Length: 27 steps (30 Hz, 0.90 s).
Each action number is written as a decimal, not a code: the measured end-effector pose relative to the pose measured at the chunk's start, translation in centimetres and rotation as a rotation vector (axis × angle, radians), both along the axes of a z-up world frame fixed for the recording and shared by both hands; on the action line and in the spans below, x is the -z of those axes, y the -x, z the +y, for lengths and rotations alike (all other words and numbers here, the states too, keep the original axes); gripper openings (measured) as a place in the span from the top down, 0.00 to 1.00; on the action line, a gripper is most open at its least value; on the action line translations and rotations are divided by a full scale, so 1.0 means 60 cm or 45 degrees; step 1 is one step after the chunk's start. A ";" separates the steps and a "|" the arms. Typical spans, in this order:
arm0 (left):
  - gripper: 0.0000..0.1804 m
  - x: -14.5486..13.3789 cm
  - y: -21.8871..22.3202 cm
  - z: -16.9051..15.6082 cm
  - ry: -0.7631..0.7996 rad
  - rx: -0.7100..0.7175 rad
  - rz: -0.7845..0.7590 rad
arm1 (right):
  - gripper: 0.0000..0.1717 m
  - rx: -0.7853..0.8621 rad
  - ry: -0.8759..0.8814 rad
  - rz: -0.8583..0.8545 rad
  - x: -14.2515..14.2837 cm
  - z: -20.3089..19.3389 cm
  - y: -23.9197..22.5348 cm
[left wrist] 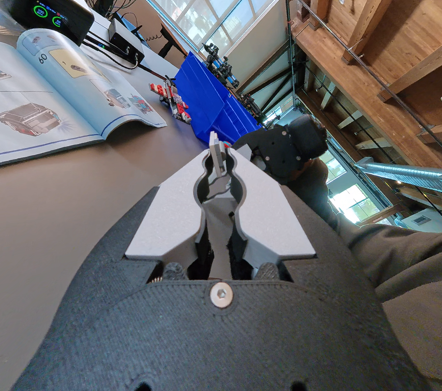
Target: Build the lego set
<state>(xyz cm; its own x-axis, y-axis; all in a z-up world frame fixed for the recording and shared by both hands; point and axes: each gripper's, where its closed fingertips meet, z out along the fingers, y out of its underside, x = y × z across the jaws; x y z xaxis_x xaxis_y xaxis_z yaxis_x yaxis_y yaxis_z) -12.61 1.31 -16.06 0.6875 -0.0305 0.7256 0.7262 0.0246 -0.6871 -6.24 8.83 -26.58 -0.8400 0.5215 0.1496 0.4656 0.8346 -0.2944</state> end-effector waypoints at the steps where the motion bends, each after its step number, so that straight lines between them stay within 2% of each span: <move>1: 0.95 -0.001 0.000 -0.001 -0.006 0.001 -0.002 | 0.90 -0.021 0.016 0.000 0.000 -0.009 -0.002; 7: 0.95 -0.006 0.002 -0.005 -0.039 -0.001 -0.018 | 0.83 -0.054 0.116 0.044 -0.020 -0.017 -0.006; 11: 0.95 -0.004 0.001 -0.003 -0.030 0.002 -0.019 | 0.83 -0.024 0.183 0.075 -0.029 -0.005 -0.004; 20: 0.95 -0.004 0.006 0.002 -0.069 0.021 -0.122 | 0.85 -0.189 0.198 0.124 -0.002 -0.022 -0.006; 27: 0.95 -0.002 0.002 0.006 -0.051 0.029 -0.103 | 0.86 -0.264 0.257 0.219 -0.008 -0.033 0.002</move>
